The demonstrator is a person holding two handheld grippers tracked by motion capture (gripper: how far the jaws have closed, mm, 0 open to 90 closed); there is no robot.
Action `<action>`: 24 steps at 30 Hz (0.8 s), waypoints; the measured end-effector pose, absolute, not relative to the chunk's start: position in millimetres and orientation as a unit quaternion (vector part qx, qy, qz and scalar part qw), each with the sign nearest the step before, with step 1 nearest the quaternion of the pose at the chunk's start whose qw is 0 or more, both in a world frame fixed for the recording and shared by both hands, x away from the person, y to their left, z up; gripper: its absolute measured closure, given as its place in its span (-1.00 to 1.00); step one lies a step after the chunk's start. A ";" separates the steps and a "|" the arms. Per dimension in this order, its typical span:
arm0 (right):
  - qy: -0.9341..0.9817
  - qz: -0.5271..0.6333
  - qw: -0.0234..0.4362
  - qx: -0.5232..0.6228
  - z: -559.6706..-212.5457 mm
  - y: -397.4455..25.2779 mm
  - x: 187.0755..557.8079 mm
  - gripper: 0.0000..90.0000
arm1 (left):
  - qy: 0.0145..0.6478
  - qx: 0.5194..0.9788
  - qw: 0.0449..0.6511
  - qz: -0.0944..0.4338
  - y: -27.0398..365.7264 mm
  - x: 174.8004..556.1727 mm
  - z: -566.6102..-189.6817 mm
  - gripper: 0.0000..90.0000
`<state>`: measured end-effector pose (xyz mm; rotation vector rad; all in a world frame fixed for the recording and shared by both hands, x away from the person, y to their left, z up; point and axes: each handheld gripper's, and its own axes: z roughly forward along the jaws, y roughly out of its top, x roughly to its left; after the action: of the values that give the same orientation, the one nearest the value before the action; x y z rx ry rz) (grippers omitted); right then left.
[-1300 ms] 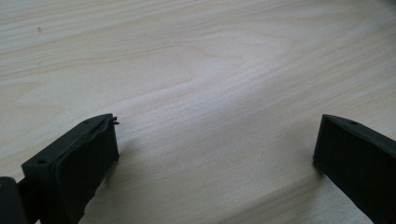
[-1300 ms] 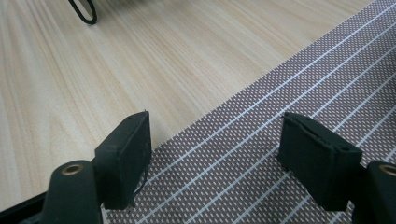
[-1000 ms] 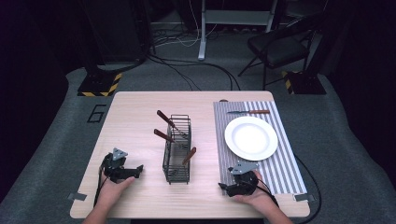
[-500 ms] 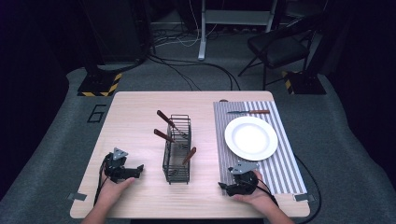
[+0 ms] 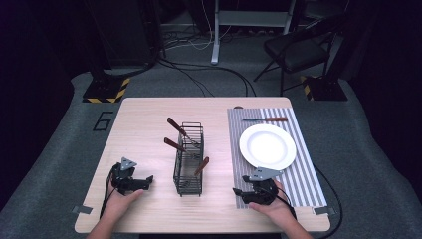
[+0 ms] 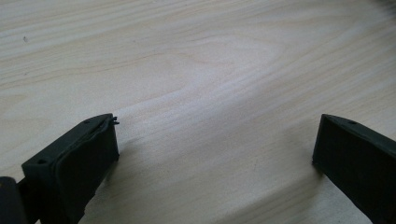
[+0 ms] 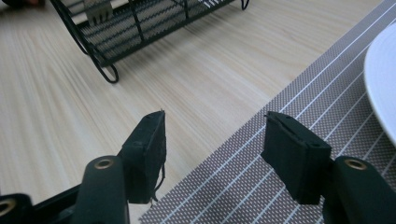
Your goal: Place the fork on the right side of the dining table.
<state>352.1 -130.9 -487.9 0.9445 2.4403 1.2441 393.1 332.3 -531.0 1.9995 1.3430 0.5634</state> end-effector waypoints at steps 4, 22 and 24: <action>0.831 0.436 0.115 0.324 -473.2 -129.7 350.0 -0.11 | 0.513 0.764 0.328 0.215 332.2 393.1 -531.0 -1.00; 0.822 0.464 0.098 0.315 -420.5 -114.3 355.9 0.08 | 0.513 0.763 0.328 0.215 332.0 393.1 -530.9 -1.00; 0.823 0.466 0.096 0.311 -416.9 -112.3 356.9 0.10 | 0.513 0.763 0.328 0.215 332.1 393.1 -530.9 -1.00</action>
<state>356.9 -112.3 -416.9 0.9215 2.4378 1.3820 393.1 332.1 -530.9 1.9985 1.3444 0.5635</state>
